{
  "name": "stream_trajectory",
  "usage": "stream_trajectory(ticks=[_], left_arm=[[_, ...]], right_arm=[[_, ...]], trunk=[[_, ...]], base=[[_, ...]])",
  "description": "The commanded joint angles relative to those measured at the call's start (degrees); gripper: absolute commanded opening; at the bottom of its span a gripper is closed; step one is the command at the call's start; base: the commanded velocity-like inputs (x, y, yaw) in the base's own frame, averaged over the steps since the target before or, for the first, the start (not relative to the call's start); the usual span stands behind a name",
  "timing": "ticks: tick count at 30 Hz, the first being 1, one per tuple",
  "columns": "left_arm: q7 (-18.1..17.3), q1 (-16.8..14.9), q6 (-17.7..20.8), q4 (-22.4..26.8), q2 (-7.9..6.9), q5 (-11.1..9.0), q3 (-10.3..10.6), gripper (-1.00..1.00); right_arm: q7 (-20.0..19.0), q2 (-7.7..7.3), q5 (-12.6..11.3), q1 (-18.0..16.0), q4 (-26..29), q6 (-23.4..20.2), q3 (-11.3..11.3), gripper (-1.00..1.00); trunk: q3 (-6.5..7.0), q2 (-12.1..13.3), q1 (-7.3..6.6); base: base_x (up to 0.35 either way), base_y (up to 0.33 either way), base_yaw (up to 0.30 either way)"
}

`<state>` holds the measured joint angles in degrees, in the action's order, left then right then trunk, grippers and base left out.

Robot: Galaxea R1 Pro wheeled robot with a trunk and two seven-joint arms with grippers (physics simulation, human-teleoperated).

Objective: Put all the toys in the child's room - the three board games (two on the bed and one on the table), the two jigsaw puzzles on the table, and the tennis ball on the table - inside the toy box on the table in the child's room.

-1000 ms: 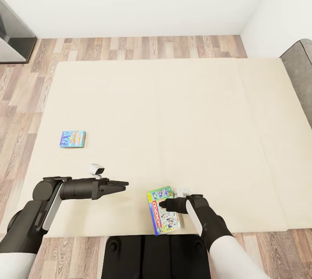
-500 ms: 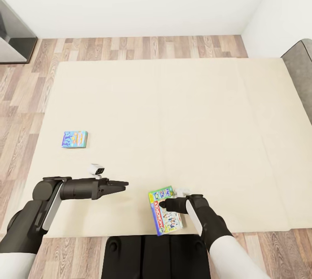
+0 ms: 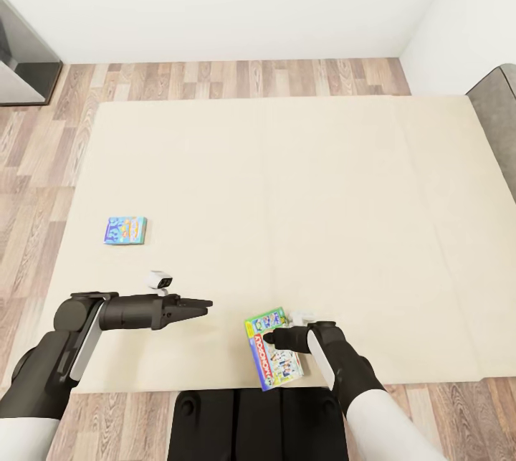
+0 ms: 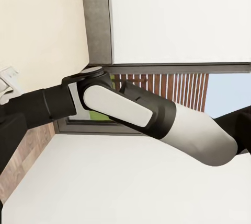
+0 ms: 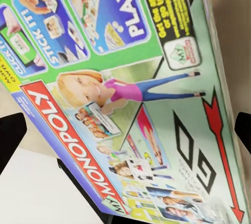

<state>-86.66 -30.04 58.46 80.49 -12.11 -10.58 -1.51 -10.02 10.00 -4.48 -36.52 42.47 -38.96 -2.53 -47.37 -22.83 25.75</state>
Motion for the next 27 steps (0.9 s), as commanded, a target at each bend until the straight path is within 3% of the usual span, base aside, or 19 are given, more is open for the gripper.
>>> stream_trajectory(ticks=[1,27], left_arm=[[-0.17,-0.02,0.61,0.01,-0.02,-0.04,0.01,1.0],[-0.26,-0.02,0.68,0.01,-0.11,-0.05,0.01,1.0]], right_arm=[[0.17,0.0,-0.45,0.01,0.07,-0.29,-0.02,1.0],[0.17,0.0,-0.45,0.0,0.07,-0.24,-0.02,1.0]], trunk=[[-0.06,-0.09,0.03],[-0.06,-0.09,0.03]], base=[[0.0,0.006,0.0],[0.0,0.021,0.0]])
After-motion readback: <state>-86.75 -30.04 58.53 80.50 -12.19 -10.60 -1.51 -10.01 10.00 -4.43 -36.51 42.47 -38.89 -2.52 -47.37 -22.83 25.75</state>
